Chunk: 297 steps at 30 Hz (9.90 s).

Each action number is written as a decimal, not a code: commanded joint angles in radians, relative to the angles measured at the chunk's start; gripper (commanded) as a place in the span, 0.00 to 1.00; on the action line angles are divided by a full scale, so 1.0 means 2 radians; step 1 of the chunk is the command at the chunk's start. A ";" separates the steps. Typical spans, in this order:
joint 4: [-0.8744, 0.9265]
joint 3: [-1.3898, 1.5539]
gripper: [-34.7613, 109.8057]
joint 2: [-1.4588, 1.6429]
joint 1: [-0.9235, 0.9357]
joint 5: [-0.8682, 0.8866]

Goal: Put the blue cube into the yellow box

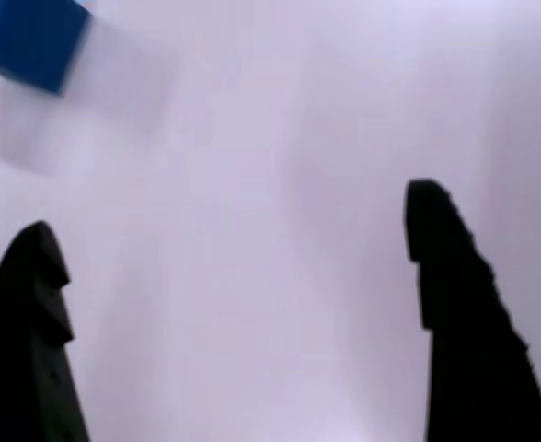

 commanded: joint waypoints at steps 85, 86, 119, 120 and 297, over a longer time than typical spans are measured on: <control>-0.341 -0.557 0.40 -0.785 -0.186 0.002; -0.341 -0.558 0.38 -0.785 -0.186 0.002; -0.170 -0.627 0.33 -0.599 0.012 -0.021; -0.163 -0.627 0.33 -0.590 0.024 -0.018; 0.356 -0.116 0.25 0.285 0.345 -0.023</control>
